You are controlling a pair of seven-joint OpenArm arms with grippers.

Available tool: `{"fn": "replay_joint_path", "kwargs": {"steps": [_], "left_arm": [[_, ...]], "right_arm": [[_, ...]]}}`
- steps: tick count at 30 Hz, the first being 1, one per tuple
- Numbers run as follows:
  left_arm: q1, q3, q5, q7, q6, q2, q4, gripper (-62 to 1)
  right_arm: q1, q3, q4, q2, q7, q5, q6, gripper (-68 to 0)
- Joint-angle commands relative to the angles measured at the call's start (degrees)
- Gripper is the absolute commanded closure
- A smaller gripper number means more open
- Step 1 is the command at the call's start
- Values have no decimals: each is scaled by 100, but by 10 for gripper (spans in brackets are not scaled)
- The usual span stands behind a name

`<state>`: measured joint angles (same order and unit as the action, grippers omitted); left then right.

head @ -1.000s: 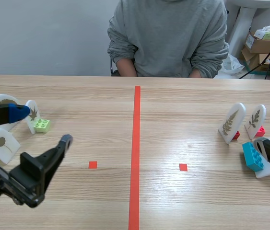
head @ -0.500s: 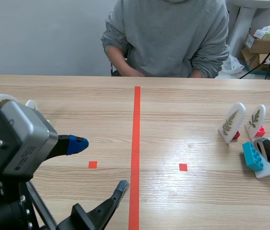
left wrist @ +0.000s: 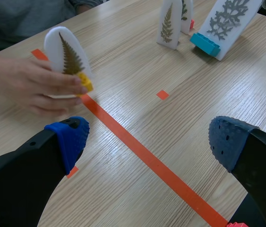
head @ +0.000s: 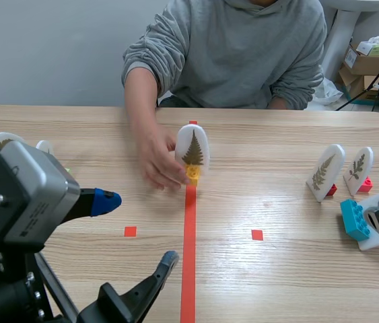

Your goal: Do the leaf sorting experiment

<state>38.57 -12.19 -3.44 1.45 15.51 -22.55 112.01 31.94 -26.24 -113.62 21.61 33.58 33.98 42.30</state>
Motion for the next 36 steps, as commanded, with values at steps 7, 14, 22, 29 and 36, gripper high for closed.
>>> {"fn": "replay_joint_path", "kwargs": {"steps": [7,14,22,29,36], "left_arm": [[42,37,-35,-76,13,28,52,-540],[42,37,-35,-81,13,28,52,-540],[44,37,-33,-166,13,28,50,-540],[44,37,-31,-162,13,28,39,-540],[44,42,11,-162,13,28,39,-540]], "right_arm": [[-68,-33,-4,63,-31,48,42,-615],[-68,-33,-4,63,-48,48,42,-615],[-68,-33,-4,63,-48,46,42,-615],[-68,-33,-4,63,-46,46,42,-615],[-68,-33,-4,63,-28,48,42,-615]]}}
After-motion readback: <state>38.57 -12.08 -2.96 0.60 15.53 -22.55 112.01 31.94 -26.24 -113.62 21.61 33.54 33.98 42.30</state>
